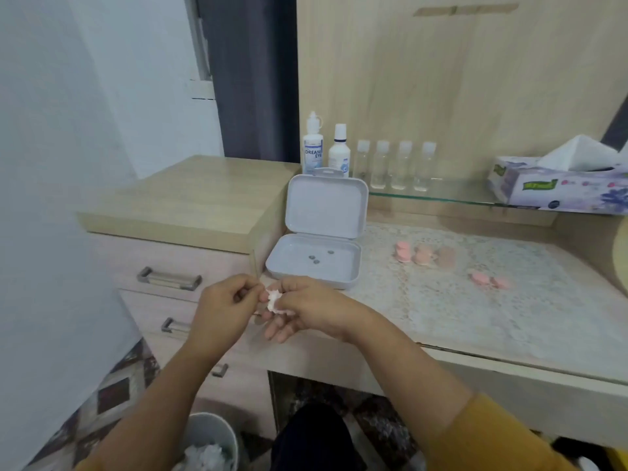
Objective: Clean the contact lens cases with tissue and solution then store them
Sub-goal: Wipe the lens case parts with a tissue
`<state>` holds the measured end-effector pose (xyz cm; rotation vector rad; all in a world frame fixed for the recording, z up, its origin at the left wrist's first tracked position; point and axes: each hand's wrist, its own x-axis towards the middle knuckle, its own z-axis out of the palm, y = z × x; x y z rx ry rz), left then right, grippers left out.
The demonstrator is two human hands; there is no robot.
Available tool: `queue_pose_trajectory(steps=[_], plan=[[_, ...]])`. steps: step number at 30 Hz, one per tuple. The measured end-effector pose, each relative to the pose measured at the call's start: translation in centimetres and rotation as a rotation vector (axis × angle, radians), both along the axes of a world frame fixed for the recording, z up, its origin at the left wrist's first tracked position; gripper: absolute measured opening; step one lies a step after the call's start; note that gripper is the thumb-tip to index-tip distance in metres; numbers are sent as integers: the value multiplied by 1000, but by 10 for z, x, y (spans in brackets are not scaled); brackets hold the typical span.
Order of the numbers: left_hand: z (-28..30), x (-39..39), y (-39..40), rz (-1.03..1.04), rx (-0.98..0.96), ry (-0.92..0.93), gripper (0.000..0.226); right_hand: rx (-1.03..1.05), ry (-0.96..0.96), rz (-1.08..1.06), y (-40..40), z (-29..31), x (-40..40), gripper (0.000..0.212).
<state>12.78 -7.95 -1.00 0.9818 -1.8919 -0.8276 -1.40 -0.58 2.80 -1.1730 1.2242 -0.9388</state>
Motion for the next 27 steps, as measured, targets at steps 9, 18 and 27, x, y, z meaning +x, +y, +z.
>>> queue_pose_trajectory(steps=[9,18,27], plan=[[-68,90,-13,265,164,-167,17,-114,598,45,-36,-62,75,16],[-117,134,-22,345,416,-423,20,34,683,82,-55,-120,132,45],[-119,141,-14,442,402,-440,25,36,717,84,-49,-123,132,39]])
